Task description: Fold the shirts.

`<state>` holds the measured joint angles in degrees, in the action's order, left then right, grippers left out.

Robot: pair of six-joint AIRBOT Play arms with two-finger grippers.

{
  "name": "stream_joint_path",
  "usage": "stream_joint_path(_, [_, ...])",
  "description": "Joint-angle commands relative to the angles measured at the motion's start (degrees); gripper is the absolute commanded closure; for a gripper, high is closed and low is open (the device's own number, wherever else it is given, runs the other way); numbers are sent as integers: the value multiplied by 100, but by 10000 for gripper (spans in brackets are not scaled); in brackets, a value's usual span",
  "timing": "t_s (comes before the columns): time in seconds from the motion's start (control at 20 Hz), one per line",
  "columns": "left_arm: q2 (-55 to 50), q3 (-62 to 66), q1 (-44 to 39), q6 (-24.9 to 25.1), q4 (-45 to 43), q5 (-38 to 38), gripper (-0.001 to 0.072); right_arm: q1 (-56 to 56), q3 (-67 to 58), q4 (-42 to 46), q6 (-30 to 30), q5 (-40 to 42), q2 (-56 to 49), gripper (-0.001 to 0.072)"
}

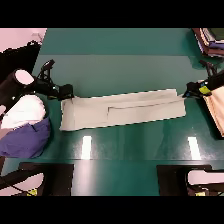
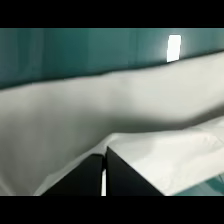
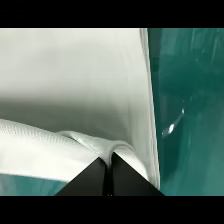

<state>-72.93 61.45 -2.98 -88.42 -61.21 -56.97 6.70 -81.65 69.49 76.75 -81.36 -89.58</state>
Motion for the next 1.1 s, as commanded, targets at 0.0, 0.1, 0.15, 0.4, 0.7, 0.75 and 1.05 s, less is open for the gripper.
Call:
stream_joint_path(0.0, [-319,286,4,35,-13,544,597,37,-710,-704,52,-39,-787,499])
stream_joint_path(0.1, [-313,319,4,33,-11,470,174,192,-962,-1172,-87,-146,-1040,231])
stream_joint_path(0.15, [-313,400,4,39,-13,295,177,286,-1029,-1296,-197,-254,-1097,231])
stream_joint_path(0.4, [-313,901,4,313,57,-778,665,1016,-826,-1283,-586,-925,-1104,232])
stream_joint_path(0.7, [-323,896,-203,334,426,-793,682,1467,409,-1338,-1091,-579,-1152,231])
stream_joint_path(0.75, [-339,896,-372,334,422,-732,682,1403,516,-1469,-1200,-573,-1222,231])
stream_joint_path(1.05, [-654,901,-1434,-7,474,173,683,765,269,-2177,-1401,-509,-1648,529])
